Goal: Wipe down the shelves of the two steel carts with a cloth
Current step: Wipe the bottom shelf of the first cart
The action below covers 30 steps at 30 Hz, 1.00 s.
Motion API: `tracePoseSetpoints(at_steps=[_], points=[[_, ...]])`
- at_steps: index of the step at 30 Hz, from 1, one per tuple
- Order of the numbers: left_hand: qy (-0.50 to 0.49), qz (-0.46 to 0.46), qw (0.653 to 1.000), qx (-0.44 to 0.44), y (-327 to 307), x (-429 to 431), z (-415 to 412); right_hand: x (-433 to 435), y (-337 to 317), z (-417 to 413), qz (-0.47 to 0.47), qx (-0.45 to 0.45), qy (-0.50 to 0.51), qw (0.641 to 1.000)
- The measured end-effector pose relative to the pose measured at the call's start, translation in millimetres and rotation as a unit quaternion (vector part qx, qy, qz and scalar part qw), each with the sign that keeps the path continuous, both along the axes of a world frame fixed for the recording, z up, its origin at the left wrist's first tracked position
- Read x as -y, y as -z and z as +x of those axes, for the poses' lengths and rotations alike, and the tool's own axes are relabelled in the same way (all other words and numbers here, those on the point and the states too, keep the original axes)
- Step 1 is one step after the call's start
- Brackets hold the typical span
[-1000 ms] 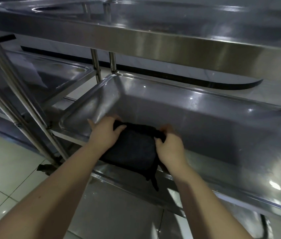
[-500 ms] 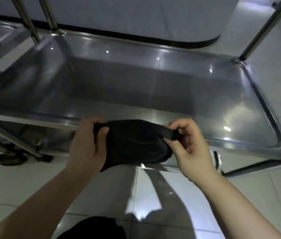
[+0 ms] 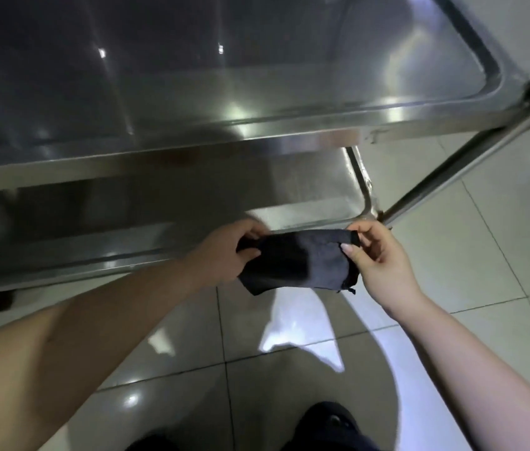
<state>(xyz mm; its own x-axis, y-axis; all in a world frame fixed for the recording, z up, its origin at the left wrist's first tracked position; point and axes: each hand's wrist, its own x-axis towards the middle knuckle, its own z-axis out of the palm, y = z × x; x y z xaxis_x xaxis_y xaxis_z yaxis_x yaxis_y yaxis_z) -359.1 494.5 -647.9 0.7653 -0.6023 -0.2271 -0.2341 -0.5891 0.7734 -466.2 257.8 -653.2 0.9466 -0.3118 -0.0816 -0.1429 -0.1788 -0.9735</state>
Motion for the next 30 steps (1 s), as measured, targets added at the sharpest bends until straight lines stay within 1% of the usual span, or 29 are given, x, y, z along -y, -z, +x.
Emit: tracePoseSetpoints(at_steps=[3,6,9,10,12,14,15,17,19,21,23,26,28,30], points=[[-0.01,-0.023,1.0,0.006,25,24,14,19,29,4,-0.019,0.013,0.062,0.998],[-0.06,-0.026,0.996,0.058,45,53,29,42,43,21,-0.06,0.027,0.117,0.991],[-0.131,-0.033,0.984,0.116,60,94,49,62,44,52,-0.131,0.047,0.171,0.975],[-0.155,-0.036,0.98,0.122,64,106,55,66,45,62,-0.164,0.048,0.177,0.969],[-0.178,-0.016,0.975,0.135,72,123,63,68,51,80,-0.237,0.025,0.144,0.96],[-0.167,0.039,0.966,0.192,82,128,65,61,61,90,-0.317,-0.026,0.067,0.946],[-0.153,0.067,0.961,0.221,86,124,64,55,67,91,-0.364,-0.05,0.027,0.93],[-0.125,0.111,0.954,0.25,95,107,66,46,80,86,-0.448,-0.084,-0.057,0.888],[-0.107,0.167,0.943,0.267,102,83,75,39,91,79,-0.476,-0.12,-0.102,0.865],[-0.122,0.232,0.919,0.293,106,60,91,38,99,80,-0.506,-0.145,-0.118,0.842],[-0.152,0.28,0.902,0.291,108,42,109,37,105,88,-0.541,-0.174,-0.132,0.812],[-0.123,0.327,0.905,0.241,114,27,123,33,110,97,-0.557,-0.215,-0.13,0.792],[-0.103,0.332,0.912,0.219,118,26,124,28,111,97,-0.579,-0.211,-0.121,0.779],[-0.105,0.33,0.912,0.22,121,28,123,23,112,95,-0.595,-0.193,-0.114,0.772]])
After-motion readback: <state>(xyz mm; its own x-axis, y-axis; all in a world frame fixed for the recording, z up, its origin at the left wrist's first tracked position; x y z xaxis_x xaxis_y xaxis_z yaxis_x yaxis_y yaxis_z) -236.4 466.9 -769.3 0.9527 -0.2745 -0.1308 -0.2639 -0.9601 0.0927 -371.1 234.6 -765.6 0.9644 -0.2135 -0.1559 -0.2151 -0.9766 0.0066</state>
